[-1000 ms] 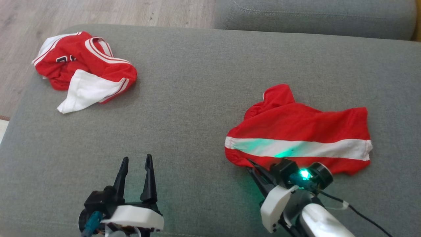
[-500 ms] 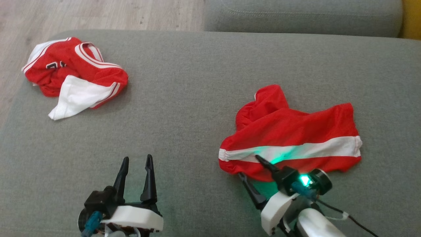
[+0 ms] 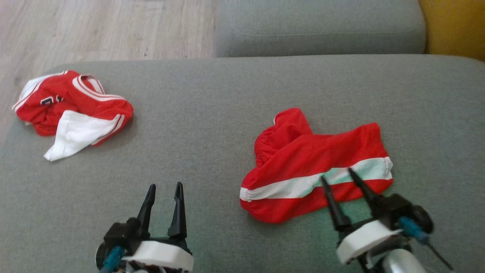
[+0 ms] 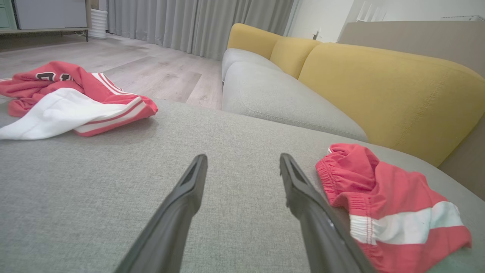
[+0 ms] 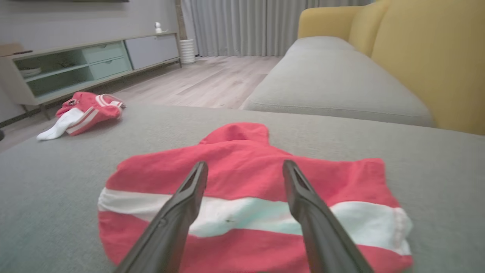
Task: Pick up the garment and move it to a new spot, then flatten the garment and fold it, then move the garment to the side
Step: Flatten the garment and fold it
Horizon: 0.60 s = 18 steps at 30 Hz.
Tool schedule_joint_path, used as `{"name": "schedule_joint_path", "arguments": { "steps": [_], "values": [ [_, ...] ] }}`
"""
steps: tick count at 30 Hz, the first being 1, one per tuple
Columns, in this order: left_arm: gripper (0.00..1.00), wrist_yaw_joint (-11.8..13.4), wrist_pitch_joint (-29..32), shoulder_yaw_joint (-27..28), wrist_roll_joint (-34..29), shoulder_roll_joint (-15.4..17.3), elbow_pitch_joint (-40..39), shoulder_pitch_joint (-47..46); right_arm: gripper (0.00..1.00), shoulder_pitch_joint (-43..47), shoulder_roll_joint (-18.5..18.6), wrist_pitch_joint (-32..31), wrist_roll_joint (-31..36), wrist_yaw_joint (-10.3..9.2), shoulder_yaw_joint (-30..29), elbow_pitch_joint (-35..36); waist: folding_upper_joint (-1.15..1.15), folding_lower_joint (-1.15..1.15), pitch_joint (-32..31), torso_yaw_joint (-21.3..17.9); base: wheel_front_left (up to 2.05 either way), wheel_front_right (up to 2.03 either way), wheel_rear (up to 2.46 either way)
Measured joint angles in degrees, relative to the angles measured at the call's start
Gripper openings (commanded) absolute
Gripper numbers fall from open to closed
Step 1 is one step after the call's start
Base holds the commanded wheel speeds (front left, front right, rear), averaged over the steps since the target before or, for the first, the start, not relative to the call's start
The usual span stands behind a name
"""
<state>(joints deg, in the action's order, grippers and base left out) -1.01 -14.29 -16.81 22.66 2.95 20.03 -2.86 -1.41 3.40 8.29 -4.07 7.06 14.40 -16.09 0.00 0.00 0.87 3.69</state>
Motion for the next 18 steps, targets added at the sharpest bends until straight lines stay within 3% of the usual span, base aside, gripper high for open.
{"name": "schedule_joint_path", "arguments": {
  "steps": [8, 18],
  "values": [
    [1.0, 0.0, 0.0, -0.2, 0.1, 0.0, -0.3, 2.6, 1.0, 2.9, -0.3, -0.3, -1.5, 0.0, -9.7, 3.3, 0.0, 0.0, -1.8, -1.5, 0.0, 0.0, 0.0],
    [1.0, 0.1, 0.0, 0.3, 0.1, 0.0, -1.0, 3.4, 1.0, 3.3, -0.7, 0.0, -2.0, 0.0, -13.0, 2.2, 0.0, 0.0, -2.0, -1.3, 0.0, 0.0, 0.0]
  ]
}}
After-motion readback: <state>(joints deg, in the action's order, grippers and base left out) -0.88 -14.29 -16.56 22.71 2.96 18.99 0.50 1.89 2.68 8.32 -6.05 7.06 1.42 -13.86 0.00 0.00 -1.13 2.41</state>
